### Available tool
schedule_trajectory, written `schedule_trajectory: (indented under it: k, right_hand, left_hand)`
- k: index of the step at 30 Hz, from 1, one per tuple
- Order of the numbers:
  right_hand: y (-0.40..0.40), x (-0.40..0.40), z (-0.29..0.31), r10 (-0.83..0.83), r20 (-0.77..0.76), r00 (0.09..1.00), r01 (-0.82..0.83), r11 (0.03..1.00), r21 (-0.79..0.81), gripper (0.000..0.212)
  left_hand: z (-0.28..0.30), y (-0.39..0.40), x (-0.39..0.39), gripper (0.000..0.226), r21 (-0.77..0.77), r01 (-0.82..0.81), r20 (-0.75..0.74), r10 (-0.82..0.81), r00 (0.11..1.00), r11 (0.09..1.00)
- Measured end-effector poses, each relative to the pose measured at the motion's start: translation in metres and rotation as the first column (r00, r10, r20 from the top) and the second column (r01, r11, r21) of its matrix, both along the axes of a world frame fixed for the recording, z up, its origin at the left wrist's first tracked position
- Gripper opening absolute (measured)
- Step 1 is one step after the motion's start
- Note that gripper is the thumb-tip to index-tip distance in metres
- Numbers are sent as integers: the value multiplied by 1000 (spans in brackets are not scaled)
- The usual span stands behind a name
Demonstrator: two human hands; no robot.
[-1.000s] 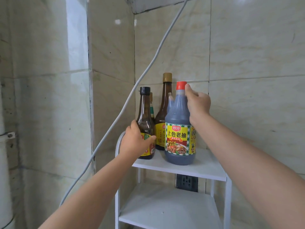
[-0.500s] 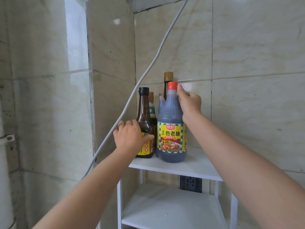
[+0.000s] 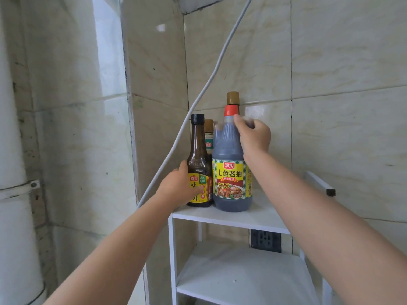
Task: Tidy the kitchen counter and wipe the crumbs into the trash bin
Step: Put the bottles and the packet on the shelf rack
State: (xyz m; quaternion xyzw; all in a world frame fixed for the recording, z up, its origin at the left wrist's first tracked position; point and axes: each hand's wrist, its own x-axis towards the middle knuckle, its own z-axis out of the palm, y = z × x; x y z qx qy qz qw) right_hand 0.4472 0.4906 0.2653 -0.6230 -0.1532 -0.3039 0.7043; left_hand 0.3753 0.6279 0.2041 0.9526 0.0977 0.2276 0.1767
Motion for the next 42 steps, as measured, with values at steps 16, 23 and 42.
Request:
schedule_trajectory:
  k: [16, 23, 42]
  right_hand:
    - [-166, -107, -44, -250, 327, 911, 410, 607, -680, 31]
    - [-311, -197, -79, -419, 313, 852, 461, 321, -827, 40]
    - [-683, -411, -286, -765, -238, 598, 80, 352, -932, 38]
  left_hand:
    - [3, -142, -72, 24, 339, 7, 184, -73, 980, 941]
    - [-29, -296, -138, 31, 421, 111, 49, -145, 988, 900]
    - [-256, -594, -288, 71, -205, 646, -629, -605, 488, 735]
